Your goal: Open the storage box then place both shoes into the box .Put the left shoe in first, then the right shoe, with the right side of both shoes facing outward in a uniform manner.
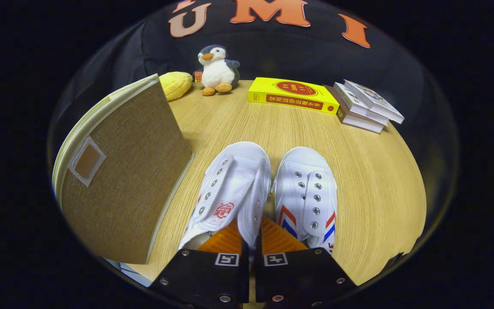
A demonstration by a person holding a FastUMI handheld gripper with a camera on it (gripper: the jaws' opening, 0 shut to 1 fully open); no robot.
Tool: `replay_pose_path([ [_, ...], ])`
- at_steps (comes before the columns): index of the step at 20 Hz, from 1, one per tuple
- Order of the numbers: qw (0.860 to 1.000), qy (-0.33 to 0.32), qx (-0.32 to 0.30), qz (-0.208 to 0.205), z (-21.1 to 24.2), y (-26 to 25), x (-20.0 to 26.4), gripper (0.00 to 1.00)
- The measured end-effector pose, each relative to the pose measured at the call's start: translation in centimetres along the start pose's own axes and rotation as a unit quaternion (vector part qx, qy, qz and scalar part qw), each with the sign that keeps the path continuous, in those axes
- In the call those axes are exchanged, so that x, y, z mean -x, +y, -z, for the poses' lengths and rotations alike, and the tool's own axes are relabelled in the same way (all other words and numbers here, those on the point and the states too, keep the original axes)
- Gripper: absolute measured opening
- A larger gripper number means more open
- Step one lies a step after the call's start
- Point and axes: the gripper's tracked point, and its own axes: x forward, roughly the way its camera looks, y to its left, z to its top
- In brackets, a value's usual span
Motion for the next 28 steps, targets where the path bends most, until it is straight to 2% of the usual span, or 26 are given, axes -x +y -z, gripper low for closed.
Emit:
replay_pose_path([
  [4,1.000,0.003,-0.018,-0.011,-0.2,0.1,0.2,0.06],
  [8,0.997,-0.022,-0.069,-0.036,-1.8,0.2,1.2,0.02],
  [13,0.995,0.019,-0.087,-0.040,-0.4,-0.1,1.1,0.01],
  [15,0.995,0.065,-0.059,-0.045,1.4,0.2,0.5,0.02],
  [18,0.997,0.063,-0.019,-0.040,1.1,0.0,0.6,0.03],
  [22,0.998,0.054,-0.037,-0.026,1.0,-0.1,0.8,0.02],
  [28,0.997,0.050,-0.049,-0.043,0.6,0.5,1.4,0.01],
])
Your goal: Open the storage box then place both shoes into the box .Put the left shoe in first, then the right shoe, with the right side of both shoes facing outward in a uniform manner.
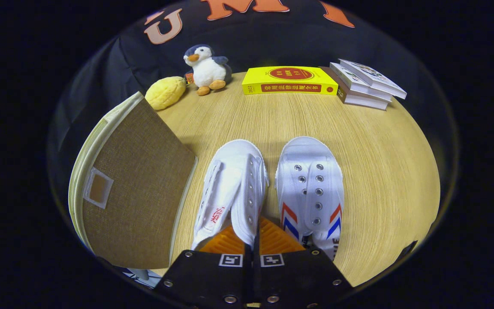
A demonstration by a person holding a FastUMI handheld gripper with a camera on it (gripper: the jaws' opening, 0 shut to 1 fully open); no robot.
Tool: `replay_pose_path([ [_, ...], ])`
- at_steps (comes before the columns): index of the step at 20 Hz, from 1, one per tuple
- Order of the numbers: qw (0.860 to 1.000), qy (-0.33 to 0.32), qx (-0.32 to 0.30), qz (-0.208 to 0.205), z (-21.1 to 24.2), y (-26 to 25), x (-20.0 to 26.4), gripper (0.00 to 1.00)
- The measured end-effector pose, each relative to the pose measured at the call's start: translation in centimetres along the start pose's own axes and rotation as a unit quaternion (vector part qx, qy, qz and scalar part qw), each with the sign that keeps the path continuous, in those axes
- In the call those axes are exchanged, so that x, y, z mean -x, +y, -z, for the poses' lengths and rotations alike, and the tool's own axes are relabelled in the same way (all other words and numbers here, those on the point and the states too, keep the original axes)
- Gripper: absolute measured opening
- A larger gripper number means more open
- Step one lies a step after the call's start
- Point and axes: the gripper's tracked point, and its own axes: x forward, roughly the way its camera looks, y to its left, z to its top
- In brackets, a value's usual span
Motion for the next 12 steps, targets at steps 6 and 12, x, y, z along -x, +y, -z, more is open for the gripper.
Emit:
replay_pose_path([
  [6,0.999,-0.041,0.001,0.005,-2.3,0.5,1.0,0.01],
  [12,0.994,-0.103,-0.018,-0.018,-6.5,1.8,3.0,0.00],
])
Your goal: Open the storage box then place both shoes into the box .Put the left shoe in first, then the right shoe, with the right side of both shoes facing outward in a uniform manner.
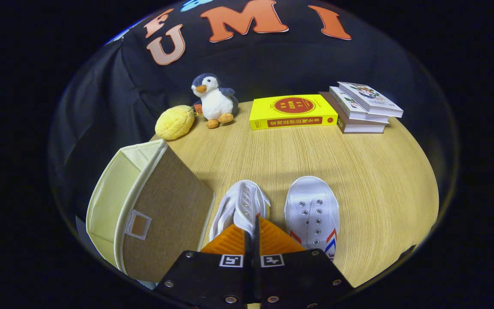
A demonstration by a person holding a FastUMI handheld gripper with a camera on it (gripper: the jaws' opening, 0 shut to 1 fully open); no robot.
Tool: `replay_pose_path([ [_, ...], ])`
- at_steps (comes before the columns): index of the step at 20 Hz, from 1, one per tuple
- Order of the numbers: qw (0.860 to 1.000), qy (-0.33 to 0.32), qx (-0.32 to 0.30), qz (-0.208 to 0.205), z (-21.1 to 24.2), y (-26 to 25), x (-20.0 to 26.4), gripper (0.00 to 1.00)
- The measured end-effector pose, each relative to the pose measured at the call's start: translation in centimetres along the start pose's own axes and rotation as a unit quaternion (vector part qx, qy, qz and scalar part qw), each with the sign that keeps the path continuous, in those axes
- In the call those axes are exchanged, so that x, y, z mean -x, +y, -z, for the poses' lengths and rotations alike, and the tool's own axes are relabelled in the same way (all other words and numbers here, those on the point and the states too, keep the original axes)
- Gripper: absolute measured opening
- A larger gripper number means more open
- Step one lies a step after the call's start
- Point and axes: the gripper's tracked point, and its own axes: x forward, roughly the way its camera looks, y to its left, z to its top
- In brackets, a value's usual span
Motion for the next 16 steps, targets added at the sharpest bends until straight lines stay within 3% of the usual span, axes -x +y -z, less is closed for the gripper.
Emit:
replay_pose_path([
  [5,1.000,0.006,0.023,0.009,1.2,-0.6,-0.6,0.01],
  [16,0.996,-0.071,-0.001,-0.051,-4.7,3.4,3.1,0.00],
])
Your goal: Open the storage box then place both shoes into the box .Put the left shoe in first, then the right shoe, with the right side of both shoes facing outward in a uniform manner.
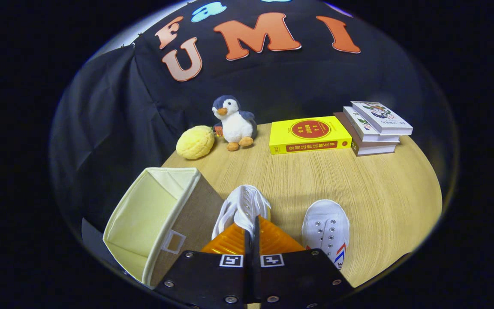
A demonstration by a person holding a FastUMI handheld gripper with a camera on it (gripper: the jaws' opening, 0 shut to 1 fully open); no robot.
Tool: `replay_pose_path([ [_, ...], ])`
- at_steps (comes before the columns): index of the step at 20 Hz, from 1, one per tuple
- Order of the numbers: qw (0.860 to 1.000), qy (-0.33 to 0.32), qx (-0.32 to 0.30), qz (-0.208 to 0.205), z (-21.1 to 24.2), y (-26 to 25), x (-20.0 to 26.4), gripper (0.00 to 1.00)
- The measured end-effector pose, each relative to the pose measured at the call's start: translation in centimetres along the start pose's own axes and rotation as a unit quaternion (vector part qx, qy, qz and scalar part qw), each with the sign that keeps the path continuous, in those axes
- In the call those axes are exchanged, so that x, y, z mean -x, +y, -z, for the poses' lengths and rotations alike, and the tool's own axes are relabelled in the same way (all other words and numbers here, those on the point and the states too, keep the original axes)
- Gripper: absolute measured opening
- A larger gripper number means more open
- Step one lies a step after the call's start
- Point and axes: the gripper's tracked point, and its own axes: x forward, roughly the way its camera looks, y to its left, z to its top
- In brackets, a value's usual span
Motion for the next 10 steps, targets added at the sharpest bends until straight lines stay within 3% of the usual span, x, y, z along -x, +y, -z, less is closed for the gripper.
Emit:
replay_pose_path([
  [10,0.996,-0.077,-0.033,-0.044,-8.4,5.7,6.9,0.00],
])
